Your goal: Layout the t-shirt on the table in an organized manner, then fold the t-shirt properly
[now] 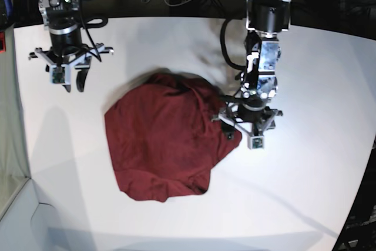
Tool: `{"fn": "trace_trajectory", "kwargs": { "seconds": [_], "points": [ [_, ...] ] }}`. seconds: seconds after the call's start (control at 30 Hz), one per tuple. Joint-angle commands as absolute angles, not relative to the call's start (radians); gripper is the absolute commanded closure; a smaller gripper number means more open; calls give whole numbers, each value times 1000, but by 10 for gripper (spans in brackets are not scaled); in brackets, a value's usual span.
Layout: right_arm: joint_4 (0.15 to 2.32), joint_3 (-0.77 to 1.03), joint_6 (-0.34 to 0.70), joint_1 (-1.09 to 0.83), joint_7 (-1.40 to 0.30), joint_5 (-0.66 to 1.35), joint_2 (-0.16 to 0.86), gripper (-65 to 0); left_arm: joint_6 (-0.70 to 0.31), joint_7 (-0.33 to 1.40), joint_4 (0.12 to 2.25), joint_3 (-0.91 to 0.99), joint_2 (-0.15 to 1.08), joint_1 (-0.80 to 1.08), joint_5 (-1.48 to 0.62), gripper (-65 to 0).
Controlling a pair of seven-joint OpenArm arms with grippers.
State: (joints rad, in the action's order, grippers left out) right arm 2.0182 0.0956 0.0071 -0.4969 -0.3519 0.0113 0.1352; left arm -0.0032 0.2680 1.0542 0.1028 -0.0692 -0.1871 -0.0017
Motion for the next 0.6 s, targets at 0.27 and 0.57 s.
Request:
{"fn": "trace_trajectory", "kwargs": {
  "seconds": [0.27, 0.57],
  "points": [
    [2035, 99, 7, -498, -326, 8, 140, -179, -5, 277, 998, 102, -101, -226, -8, -102],
    [2035, 101, 7, -498, -326, 8, 162, -178, -5, 280, 1199, 104, -101, -240, -8, -5]
  ]
}}
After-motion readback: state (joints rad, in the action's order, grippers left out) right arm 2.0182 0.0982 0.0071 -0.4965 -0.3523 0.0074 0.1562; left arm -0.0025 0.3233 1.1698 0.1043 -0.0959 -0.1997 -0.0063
